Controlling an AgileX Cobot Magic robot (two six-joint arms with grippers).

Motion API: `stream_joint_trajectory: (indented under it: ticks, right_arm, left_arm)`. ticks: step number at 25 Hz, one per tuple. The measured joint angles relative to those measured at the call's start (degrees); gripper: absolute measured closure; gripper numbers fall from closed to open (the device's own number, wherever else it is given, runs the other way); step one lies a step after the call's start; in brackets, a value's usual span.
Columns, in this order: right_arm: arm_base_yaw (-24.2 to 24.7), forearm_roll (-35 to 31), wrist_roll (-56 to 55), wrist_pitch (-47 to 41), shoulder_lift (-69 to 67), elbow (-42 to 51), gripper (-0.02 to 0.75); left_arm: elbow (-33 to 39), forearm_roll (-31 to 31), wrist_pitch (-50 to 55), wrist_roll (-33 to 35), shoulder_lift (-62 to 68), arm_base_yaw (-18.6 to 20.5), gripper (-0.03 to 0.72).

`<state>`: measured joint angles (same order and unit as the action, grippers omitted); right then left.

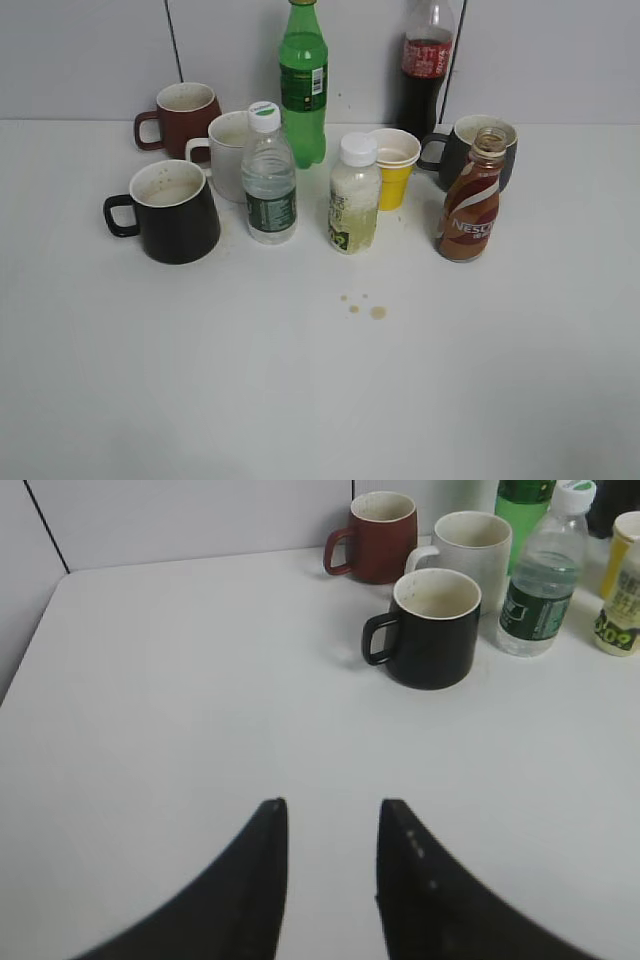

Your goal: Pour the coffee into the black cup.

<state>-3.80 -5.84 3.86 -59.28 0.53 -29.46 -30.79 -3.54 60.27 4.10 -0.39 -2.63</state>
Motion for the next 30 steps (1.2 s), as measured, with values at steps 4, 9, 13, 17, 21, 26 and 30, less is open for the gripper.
stream_joint_trajectory:
  ticks: [4, 9, 13, 17, 21, 26, 30]
  right_arm:
    - [0.00, -4.20, 0.00, 3.67, -3.09, -0.40, 0.154]
    - [0.00, -4.94, 4.31, 14.30, -12.02, 0.60, 0.205]
    - [-1.28, -4.94, 8.10, 24.18, -20.29, 0.90, 0.245]
    - [-3.50, -5.01, 8.76, 36.68, -28.01, 0.96, 0.255]
    - [-5.97, -6.41, 8.95, 48.45, -36.69, 1.00, 0.256]
    - [-6.75, -7.80, 8.95, 60.44, -49.10, 1.00, 0.256]
    - [-6.86, -8.53, 6.70, 67.50, -58.34, 1.00, 0.256]
  left_arm:
    - [-1.08, -0.21, -5.25, 0.00, 1.39, -1.83, 0.448]
    - [0.27, 0.05, -20.35, 0.00, 6.40, -2.47, 0.448]
    - [4.14, 0.09, -36.01, 0.00, 13.27, -2.60, 0.448]
    - [7.86, 0.03, -54.41, 0.00, 22.04, -2.60, 0.448]
    - [9.00, -2.32, -69.73, 0.00, 34.63, -2.60, 0.448]
    - [9.06, -2.97, -80.35, 0.00, 52.30, -2.67, 0.447]
    - [9.18, -2.97, -87.76, -2.72, 62.65, -2.74, 0.447]
